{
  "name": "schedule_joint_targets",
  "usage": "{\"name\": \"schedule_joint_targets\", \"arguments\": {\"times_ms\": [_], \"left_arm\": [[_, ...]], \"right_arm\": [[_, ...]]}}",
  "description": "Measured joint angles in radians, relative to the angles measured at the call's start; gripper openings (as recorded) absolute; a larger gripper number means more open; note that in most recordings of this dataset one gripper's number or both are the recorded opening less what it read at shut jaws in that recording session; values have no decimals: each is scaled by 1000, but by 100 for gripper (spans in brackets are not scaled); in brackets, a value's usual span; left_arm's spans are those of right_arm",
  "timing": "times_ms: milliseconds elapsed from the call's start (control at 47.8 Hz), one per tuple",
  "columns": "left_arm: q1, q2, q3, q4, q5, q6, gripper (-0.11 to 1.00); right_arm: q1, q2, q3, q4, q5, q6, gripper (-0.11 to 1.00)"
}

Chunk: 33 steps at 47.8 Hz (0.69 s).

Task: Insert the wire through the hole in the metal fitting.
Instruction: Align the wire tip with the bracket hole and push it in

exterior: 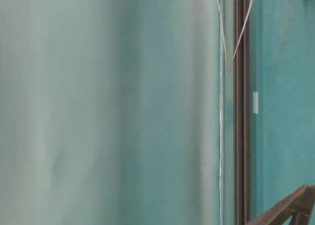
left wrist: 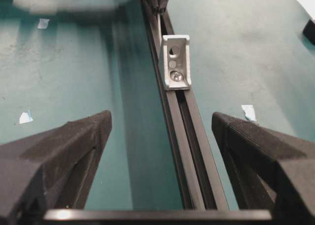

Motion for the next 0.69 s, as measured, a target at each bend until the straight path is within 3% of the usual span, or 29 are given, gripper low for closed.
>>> {"name": "schedule_joint_targets", "arguments": {"times_ms": [690], "left_arm": [[0, 0, 0, 2, 5, 0, 78]], "right_arm": [[-3, 14, -18, -15, 0, 0, -1]]}}
